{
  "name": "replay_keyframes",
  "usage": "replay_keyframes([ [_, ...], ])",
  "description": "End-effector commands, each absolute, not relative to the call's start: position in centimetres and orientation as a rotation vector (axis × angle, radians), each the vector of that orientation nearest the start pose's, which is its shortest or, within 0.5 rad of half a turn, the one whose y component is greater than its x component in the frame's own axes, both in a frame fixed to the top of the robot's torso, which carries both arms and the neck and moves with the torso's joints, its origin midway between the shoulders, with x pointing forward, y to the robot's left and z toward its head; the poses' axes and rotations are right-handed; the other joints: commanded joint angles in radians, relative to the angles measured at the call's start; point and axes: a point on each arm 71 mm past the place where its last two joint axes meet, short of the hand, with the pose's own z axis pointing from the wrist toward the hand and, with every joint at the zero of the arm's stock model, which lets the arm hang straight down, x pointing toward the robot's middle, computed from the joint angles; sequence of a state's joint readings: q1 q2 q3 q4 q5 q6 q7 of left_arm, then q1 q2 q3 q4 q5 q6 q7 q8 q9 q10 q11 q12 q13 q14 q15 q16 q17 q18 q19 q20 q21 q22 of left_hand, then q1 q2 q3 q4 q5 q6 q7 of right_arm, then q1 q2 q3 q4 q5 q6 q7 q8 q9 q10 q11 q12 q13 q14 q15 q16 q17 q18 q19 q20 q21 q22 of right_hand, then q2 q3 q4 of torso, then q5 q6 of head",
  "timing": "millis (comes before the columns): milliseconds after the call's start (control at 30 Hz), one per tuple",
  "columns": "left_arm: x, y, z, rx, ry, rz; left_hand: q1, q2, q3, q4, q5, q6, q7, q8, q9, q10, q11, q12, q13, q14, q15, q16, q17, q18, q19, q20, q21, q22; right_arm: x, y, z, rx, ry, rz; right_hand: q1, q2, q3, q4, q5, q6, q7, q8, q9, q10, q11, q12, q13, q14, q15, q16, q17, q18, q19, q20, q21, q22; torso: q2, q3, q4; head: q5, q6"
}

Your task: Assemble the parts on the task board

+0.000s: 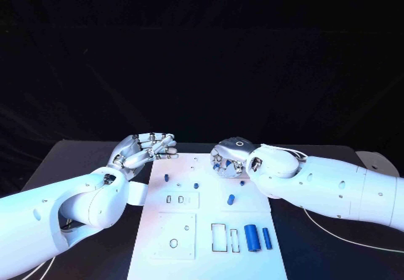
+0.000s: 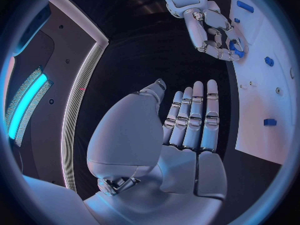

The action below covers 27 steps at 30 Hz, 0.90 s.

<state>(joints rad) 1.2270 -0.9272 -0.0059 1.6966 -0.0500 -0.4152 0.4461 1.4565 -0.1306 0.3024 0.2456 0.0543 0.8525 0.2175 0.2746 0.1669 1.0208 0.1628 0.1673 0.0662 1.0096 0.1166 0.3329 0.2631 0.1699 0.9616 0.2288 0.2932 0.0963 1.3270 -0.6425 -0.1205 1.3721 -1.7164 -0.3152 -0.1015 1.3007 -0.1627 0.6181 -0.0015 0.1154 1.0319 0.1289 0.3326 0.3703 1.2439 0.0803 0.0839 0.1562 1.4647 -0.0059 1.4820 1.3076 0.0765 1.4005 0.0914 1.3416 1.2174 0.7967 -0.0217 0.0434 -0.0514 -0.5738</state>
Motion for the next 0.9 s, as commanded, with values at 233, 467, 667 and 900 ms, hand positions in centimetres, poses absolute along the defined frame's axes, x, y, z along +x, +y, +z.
replay_keyframes([
  [233, 46.6, 20.3, -13.4, -0.989, 1.318, -1.610, -0.007, -0.001, 0.003, 0.004, 0.002, -0.007, 0.009, -0.006, 0.000, -0.003, 0.008, -0.009, 0.000, 0.002, 0.005, -0.001, 0.003, 0.014, 0.006, 0.001, 0.001, -0.002, 52.6, -11.8, -14.1, -0.450, 1.331, 0.545, 0.013, 0.019, 0.002, -0.004, 0.004, -0.013, 0.006, 0.002, 0.007, 0.013, -0.012, -0.009, 0.003, 0.067, -0.002, -0.001, 0.053, -0.008, 0.005, 0.003, 0.009, 0.010, 0.005, -0.0007, 0.0038, -0.001, 0.011],
  [467, 46.6, 20.1, -13.3, -0.986, 1.321, -1.617, -0.006, -0.001, 0.003, 0.004, 0.002, -0.007, 0.009, -0.006, 0.000, -0.004, 0.008, -0.010, 0.000, 0.002, 0.006, -0.001, 0.003, 0.014, 0.006, 0.002, 0.000, -0.002, 53.3, -10.1, -14.3, -0.442, 1.311, 0.549, 0.010, 0.018, 0.004, -0.004, 0.002, -0.016, 0.007, 0.001, 0.009, 0.010, -0.011, -0.012, 0.002, 0.067, -0.001, 0.001, 0.056, -0.008, 0.004, 0.004, 0.010, 0.011, 0.007, -0.0020, 0.0086, -0.003, 0.014],
  [667, 46.5, 20.0, -13.1, -0.983, 1.322, -1.622, -0.006, -0.001, 0.004, 0.004, 0.002, -0.008, 0.009, -0.006, 0.000, -0.004, 0.008, -0.012, -0.001, 0.001, 0.006, -0.002, 0.003, 0.014, 0.006, 0.002, 0.000, -0.003, 53.6, -9.2, -14.5, -0.449, 1.318, 0.552, 0.009, 0.017, 0.004, -0.004, 0.001, -0.017, 0.007, 0.000, 0.009, 0.010, -0.011, -0.013, 0.002, 0.067, -0.001, 0.001, 0.055, -0.009, 0.005, 0.004, 0.012, 0.014, 0.014, -0.0056, 0.0131, -0.007, 0.012],
  [900, 46.6, 20.0, -13.0, -0.980, 1.318, -1.621, -0.006, -0.001, 0.004, 0.004, 0.001, -0.008, 0.009, -0.007, 0.000, -0.004, 0.008, -0.012, -0.001, 0.001, 0.006, -0.002, 0.004, 0.014, 0.006, 0.002, 0.000, -0.003, 54.0, -8.8, -14.8, -0.453, 1.328, 0.550, 0.006, 0.017, 0.004, -0.003, 0.000, -0.018, 0.008, 0.000, 0.010, 0.010, -0.010, -0.013, 0.002, 0.068, -0.001, 0.002, 0.056, -0.009, 0.005, 0.004, 0.012, 0.015, 0.015, -0.0079, 0.0148, -0.009, 0.012],
])
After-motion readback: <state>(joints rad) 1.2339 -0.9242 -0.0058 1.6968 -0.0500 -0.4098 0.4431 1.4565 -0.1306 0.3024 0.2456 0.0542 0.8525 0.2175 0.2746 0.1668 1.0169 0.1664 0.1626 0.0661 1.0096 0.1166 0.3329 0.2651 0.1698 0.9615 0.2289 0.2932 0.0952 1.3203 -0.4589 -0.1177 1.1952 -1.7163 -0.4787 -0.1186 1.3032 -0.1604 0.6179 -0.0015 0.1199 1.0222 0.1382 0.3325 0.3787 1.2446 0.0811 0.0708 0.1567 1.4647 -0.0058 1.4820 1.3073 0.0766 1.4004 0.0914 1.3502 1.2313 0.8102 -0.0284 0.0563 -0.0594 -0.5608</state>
